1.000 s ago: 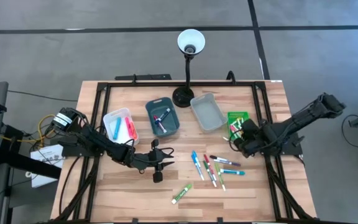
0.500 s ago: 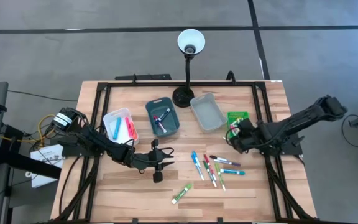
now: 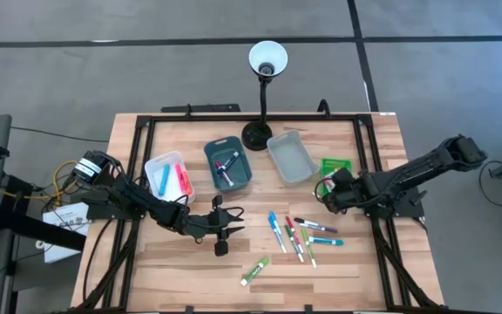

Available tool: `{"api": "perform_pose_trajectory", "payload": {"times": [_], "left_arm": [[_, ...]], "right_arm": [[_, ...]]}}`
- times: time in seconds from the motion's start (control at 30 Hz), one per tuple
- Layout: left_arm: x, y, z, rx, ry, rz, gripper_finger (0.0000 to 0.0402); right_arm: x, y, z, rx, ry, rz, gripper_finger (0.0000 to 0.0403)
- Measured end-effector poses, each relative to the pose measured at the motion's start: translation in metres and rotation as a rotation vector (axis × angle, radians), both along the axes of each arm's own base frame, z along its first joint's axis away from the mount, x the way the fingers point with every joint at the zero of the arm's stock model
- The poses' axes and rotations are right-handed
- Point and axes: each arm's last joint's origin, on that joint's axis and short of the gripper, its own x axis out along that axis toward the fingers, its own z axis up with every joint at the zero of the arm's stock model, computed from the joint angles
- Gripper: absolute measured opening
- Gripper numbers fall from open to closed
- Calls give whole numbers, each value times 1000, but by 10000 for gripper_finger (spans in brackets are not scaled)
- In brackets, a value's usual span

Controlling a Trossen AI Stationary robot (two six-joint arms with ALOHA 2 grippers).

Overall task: Pick & Place Markers
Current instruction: Put the dark red small marker pen into the gray bin

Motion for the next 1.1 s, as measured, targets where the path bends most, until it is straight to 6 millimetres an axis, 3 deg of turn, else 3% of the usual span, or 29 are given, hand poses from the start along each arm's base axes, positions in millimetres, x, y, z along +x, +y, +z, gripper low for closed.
{"api": "perform_pose_trajectory", "payload": {"times": [0.23,0.53,0.8,0.97,1.1], "left_arm": [[0,0,0,0,0,0,104],[0,0,0,0,0,0,104],[0,0,0,-3,0,1,104],[0,0,0,-26,-2,10,104],[0,0,0,-27,-3,10,104]], "right_arm": [[3,1,3,4,-14,18,140],[21,9,42,40,-75,82,156],[28,37,65,190,-147,258,141],[21,59,62,353,-123,251,143],[16,74,53,387,-40,222,145]]}}
